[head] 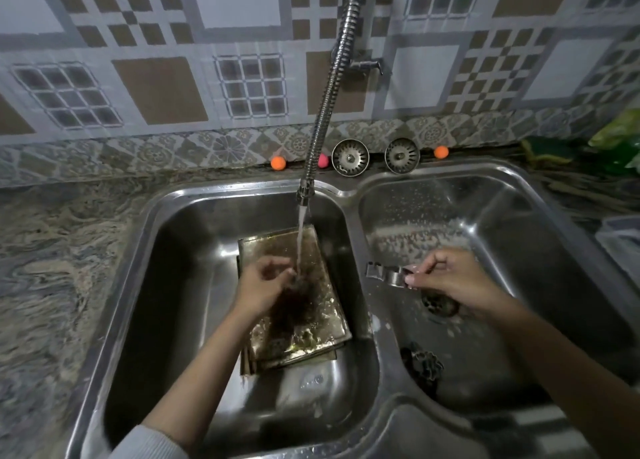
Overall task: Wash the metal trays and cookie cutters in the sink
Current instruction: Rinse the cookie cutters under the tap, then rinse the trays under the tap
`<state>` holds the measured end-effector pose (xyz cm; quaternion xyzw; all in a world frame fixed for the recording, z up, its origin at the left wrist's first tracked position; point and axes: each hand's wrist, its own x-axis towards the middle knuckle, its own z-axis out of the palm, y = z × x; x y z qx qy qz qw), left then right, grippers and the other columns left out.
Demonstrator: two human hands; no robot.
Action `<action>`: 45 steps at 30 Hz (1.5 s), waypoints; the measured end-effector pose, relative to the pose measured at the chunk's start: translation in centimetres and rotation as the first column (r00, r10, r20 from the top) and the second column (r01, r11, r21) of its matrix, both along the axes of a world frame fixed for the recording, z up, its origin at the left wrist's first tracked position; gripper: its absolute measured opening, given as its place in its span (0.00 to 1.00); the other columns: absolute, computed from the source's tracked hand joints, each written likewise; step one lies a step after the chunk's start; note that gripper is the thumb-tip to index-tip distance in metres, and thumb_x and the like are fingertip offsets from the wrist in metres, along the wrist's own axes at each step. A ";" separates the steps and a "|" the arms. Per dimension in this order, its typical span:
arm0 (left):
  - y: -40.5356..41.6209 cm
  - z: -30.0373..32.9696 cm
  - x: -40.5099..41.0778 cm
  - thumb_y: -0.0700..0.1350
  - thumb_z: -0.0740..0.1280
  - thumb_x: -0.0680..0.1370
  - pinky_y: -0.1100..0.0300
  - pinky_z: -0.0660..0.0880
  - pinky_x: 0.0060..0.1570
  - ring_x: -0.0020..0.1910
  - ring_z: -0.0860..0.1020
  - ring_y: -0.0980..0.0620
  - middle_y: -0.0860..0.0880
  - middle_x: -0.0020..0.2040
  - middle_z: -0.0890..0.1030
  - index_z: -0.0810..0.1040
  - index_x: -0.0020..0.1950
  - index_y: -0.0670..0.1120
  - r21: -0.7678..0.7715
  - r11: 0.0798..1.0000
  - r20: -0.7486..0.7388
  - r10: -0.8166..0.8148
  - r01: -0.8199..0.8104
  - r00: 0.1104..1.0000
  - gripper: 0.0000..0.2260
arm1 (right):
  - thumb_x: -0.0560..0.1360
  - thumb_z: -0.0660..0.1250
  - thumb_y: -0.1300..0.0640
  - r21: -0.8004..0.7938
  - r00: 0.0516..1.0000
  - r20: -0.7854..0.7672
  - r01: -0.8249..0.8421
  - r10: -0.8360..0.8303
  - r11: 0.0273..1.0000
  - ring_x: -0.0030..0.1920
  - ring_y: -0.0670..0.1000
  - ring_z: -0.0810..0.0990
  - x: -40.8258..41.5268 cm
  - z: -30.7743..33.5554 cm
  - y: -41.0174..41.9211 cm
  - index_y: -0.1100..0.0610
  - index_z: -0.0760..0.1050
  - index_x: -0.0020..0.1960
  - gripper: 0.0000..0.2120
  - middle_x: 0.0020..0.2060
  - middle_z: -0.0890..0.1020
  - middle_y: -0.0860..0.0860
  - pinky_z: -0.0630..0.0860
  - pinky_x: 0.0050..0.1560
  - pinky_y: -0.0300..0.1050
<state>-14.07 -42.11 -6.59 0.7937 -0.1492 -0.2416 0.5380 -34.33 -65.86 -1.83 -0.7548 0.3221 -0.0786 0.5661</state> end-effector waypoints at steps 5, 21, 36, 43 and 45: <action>3.4 -3.6 0.4 0.40 0.72 0.73 0.59 0.74 0.49 0.47 0.77 0.50 0.49 0.46 0.79 0.79 0.52 0.44 0.358 0.931 0.115 0.031 -0.071 0.993 0.08 | 0.60 0.78 0.73 -0.100 0.958 -0.265 -0.135 0.105 0.986 0.34 0.44 0.81 -5.2 -4.6 -1.3 0.55 0.76 0.25 0.17 0.30 0.83 0.49 0.76 0.36 0.34; 4.7 -5.2 0.8 0.35 0.68 0.71 0.57 0.75 0.41 0.45 0.81 0.43 0.43 0.46 0.82 0.79 0.47 0.42 0.514 0.849 0.256 -0.013 -0.125 0.967 0.07 | 0.63 0.80 0.57 -0.128 0.897 -0.381 -0.291 0.224 0.948 0.38 0.57 0.84 -5.5 -6.5 -0.1 0.53 0.78 0.38 0.11 0.34 0.84 0.54 0.80 0.40 0.52; 4.2 -6.0 1.0 0.33 0.68 0.67 0.59 0.73 0.42 0.49 0.80 0.42 0.42 0.49 0.83 0.82 0.51 0.42 0.566 0.822 0.235 -0.095 -0.057 0.967 0.14 | 0.64 0.79 0.53 -0.058 0.966 -0.210 -0.164 0.148 0.985 0.43 0.54 0.85 -4.0 -4.5 2.6 0.49 0.81 0.40 0.08 0.42 0.85 0.53 0.81 0.50 0.57; 4.0 -5.9 1.0 0.38 0.67 0.68 0.53 0.76 0.43 0.47 0.78 0.43 0.43 0.49 0.79 0.74 0.54 0.45 0.475 0.871 0.265 -0.005 -0.126 0.964 0.15 | 0.71 0.73 0.64 -0.158 0.998 0.027 -0.052 0.057 0.986 0.38 0.44 0.83 -2.1 -3.1 5.4 0.54 0.81 0.41 0.05 0.37 0.84 0.49 0.81 0.46 0.43; 3.8 -4.9 0.9 0.36 0.65 0.69 0.53 0.76 0.48 0.51 0.77 0.45 0.44 0.54 0.78 0.73 0.59 0.46 0.389 0.915 0.236 0.015 -0.109 0.972 0.18 | 0.72 0.72 0.65 -0.162 0.991 0.127 -0.030 0.051 0.986 0.40 0.43 0.82 -0.7 -2.6 6.8 0.54 0.81 0.42 0.06 0.38 0.84 0.46 0.80 0.45 0.38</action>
